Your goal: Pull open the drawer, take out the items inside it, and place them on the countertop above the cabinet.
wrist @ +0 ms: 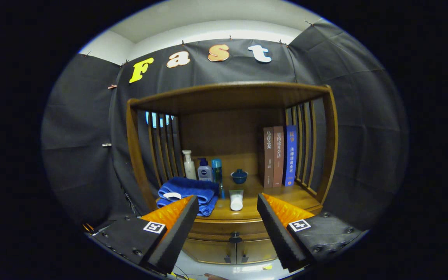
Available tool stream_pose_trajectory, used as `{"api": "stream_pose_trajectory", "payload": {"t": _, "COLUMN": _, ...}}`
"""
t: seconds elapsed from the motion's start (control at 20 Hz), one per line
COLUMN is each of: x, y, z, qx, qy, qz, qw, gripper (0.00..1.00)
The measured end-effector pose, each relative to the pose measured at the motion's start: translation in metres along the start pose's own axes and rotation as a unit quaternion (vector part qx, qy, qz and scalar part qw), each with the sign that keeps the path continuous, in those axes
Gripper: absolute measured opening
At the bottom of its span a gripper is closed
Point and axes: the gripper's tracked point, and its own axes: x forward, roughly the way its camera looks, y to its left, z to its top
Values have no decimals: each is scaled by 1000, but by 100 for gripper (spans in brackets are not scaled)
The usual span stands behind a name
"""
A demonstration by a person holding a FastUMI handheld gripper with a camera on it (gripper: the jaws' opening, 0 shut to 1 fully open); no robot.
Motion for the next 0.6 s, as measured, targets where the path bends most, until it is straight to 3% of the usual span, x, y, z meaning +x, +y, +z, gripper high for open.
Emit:
{"api": "stream_pose_trajectory", "payload": {"t": 0.3, "x": -46, "y": 20, "z": 56, "qx": 2, "qy": -33, "qz": 13, "qw": 999, "gripper": 99}}
{"api": "stream_pose_trajectory", "payload": {"t": 0.6, "x": -70, "y": 29, "z": 62, "qx": -7, "qy": -41, "qz": 30, "qw": 999, "gripper": 99}}
